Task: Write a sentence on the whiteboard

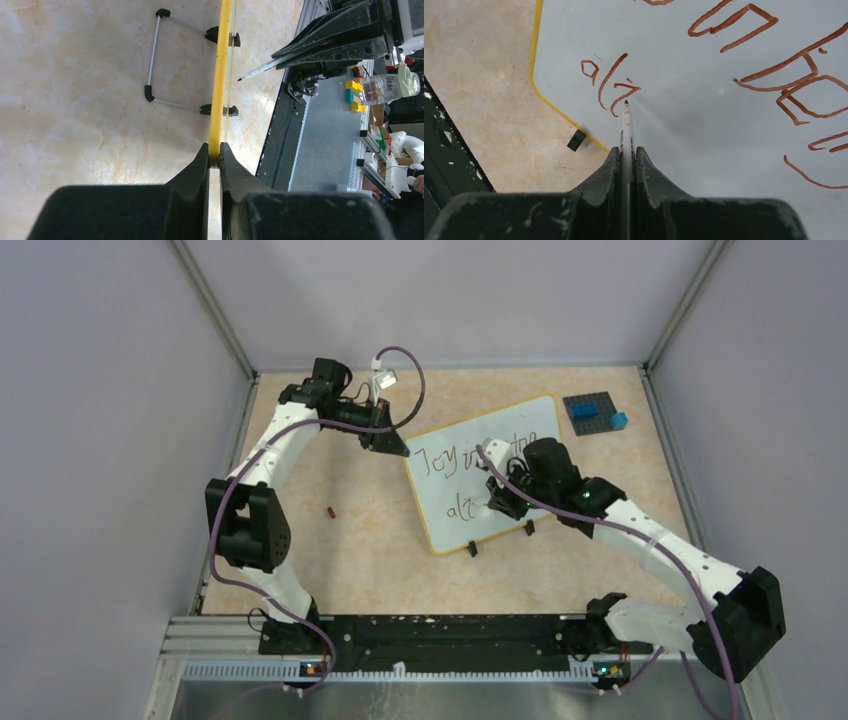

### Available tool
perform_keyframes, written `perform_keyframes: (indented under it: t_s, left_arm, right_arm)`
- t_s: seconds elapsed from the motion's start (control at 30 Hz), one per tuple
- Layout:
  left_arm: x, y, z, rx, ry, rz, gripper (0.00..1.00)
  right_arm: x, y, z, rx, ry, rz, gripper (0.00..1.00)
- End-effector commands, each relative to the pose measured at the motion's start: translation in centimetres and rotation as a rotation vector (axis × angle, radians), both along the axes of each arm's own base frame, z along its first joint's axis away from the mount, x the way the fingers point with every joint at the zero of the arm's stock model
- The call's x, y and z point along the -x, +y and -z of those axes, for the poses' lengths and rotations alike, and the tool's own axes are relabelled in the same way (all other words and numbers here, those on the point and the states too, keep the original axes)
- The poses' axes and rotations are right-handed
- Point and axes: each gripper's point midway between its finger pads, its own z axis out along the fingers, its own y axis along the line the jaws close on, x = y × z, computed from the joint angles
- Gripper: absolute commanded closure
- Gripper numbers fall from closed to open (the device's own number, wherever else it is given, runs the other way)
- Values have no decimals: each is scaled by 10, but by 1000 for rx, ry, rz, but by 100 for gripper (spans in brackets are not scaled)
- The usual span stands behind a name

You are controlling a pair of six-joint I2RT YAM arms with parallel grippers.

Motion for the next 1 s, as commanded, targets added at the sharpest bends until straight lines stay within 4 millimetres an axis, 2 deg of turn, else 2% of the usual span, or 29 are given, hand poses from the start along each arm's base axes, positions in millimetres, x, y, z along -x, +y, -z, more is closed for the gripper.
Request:
perform_keyframes:
  t_s: [0.0,0.23,0.67,0.83,0.97]
  left_arm:
    - [-9,-3,-1,-14,-66,15,100]
    - [-10,-2,1,-19,-66,13,100]
    - [-11,-3,3,-17,-62,14,100]
    - [-11,-3,3,-16,-60,14,100]
    - [-11,-3,2,-15,-61,14,100]
  right_arm:
    - [-20,3,-12,-22,-50,55,100]
    - [-26,2,2,11,-41,73,100]
    - [-17,-18,25,87,-21,100,100]
    - [-11,-20,29,91,-11,90,100]
    - [-13,-17,23,73,-19,89,100]
